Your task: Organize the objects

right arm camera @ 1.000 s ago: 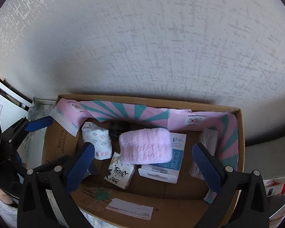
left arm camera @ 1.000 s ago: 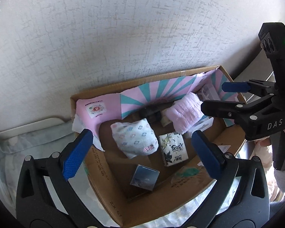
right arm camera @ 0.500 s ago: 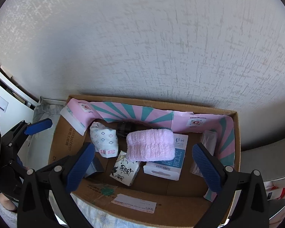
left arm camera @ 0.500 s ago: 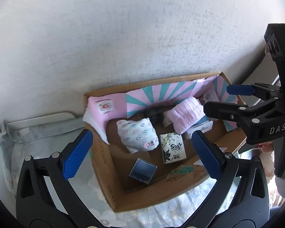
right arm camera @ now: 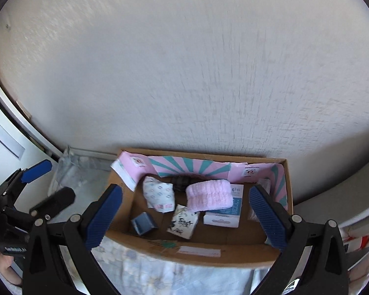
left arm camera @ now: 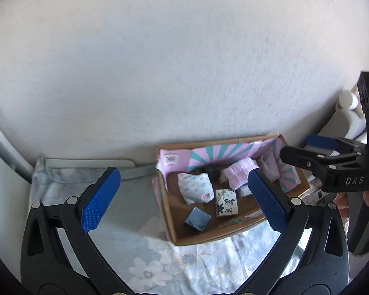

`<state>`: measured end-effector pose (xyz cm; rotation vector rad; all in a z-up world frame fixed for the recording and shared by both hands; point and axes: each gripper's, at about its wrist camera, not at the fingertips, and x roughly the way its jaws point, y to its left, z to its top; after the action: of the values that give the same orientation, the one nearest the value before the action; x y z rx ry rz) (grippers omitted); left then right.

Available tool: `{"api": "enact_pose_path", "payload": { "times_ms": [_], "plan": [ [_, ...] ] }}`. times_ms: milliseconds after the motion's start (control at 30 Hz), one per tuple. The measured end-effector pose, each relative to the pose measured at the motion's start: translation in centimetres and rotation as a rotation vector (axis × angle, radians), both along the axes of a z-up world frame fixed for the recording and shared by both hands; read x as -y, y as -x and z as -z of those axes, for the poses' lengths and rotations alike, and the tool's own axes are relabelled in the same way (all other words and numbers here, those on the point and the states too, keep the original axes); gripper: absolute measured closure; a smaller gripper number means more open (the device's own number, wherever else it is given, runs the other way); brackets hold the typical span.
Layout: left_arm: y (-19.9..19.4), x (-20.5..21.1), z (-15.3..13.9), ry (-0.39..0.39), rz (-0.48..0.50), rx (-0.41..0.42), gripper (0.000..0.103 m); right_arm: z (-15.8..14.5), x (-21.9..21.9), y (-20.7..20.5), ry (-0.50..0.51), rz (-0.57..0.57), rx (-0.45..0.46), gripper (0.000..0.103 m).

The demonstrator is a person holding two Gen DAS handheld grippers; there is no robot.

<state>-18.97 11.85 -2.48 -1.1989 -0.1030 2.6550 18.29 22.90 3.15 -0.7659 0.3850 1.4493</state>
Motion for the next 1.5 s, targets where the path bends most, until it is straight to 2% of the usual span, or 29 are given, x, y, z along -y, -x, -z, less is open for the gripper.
{"api": "enact_pose_path", "payload": {
  "times_ms": [300,533,667,867,1500],
  "plan": [
    [-4.8,5.1,-2.1,0.022,-0.035,-0.049,0.0,-0.1,5.8,4.9,-0.111,0.054,0.087,0.0],
    [-8.5,8.3,-0.9,0.017,-0.073,-0.037,0.0,2.9,9.2,7.3,-0.129,0.079,0.088,0.0],
    [-9.9,9.3,-0.7,0.045,-0.086,-0.059,0.0,4.8,10.2,7.6,-0.121,0.09,0.079,0.0],
    [-10.2,9.9,-1.0,0.046,-0.082,-0.089,0.0,6.1,10.6,8.0,-0.114,0.105,0.074,0.001],
    [-10.2,10.8,-0.8,0.025,-0.083,-0.079,0.0,5.7,10.7,9.1,-0.146,0.093,0.118,0.001]
  ]
}}
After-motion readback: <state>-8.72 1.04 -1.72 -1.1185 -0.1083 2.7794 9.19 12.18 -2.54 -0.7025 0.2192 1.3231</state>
